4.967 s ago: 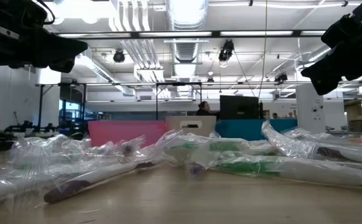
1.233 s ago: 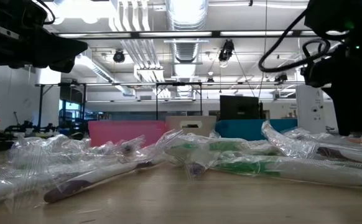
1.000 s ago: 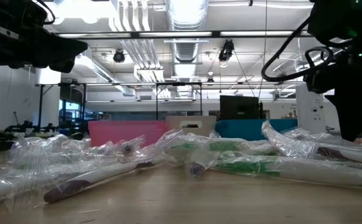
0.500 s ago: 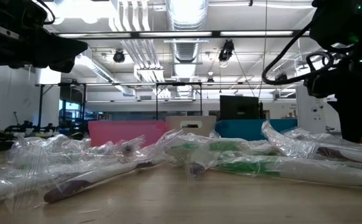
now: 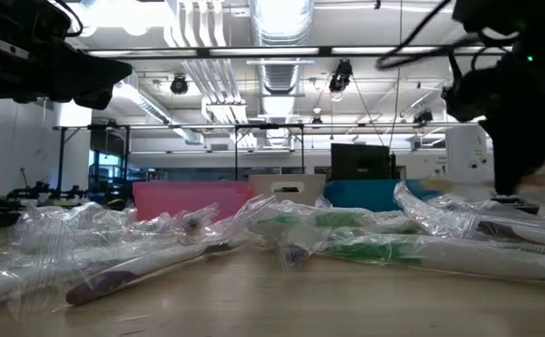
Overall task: Pick & Place Toothbrushes
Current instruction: Put the orange toothbrush into the blue bin
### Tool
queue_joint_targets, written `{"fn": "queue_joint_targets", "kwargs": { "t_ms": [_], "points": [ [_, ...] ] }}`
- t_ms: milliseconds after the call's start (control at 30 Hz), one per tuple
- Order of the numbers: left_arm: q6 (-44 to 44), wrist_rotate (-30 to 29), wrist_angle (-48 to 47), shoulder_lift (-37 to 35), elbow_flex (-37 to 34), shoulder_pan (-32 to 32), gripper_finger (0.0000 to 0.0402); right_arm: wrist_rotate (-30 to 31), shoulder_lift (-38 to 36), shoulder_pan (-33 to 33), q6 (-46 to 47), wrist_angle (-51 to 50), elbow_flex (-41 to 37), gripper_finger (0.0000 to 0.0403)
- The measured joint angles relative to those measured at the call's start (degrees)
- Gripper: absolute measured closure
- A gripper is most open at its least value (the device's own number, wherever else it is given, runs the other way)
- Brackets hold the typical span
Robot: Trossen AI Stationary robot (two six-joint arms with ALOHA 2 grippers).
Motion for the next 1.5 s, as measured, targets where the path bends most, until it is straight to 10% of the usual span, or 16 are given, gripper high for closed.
{"fn": "queue_joint_targets", "kwargs": {
  "t_ms": [667,1133,1300,1500],
  "points": [
    [0.02,-0.01,0.02,0.0,0.0,0.01,0.0384,-3.21,-0.01,-11.65,-16.56,-3.94,8.72,0.0379],
    [0.01,-0.01,0.01,0.0,0.0,0.02,0.0384,-28.74,0.1,-12.02,-22.42,1.68,5.68,0.0381],
    [0.0,-0.01,0.0,0.0,0.0,0.02,0.0384,-14.3,0.1,-13.92,-16.9,-5.64,5.83,0.0379],
    [0.02,-0.01,0.0,0.0,0.0,0.0,0.0384,-12.53,0.1,-13.85,-20.47,-4.58,5.55,0.0362]
  ]
}}
